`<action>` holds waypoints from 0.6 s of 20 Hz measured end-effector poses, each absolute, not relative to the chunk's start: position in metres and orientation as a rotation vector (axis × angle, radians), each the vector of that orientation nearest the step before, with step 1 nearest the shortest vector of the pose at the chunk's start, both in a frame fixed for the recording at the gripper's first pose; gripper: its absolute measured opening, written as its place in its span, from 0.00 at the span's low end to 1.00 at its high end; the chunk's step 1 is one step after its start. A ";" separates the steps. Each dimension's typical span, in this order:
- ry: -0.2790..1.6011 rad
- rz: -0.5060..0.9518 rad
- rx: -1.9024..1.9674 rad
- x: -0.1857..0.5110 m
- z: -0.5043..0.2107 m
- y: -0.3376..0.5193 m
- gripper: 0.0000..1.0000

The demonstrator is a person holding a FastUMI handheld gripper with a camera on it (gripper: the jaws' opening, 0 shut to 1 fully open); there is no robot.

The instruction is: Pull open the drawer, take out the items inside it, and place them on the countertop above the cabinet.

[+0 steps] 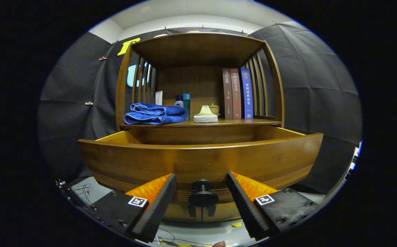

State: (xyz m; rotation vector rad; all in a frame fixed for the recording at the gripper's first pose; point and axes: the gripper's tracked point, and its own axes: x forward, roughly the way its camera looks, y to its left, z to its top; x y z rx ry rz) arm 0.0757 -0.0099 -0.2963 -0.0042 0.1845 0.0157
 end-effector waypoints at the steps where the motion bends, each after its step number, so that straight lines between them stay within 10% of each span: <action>1: 0.182 0.016 -0.009 0.083 -0.294 -0.010 0.98; 12: 0.206 0.013 -0.038 0.153 -0.302 -0.008 0.98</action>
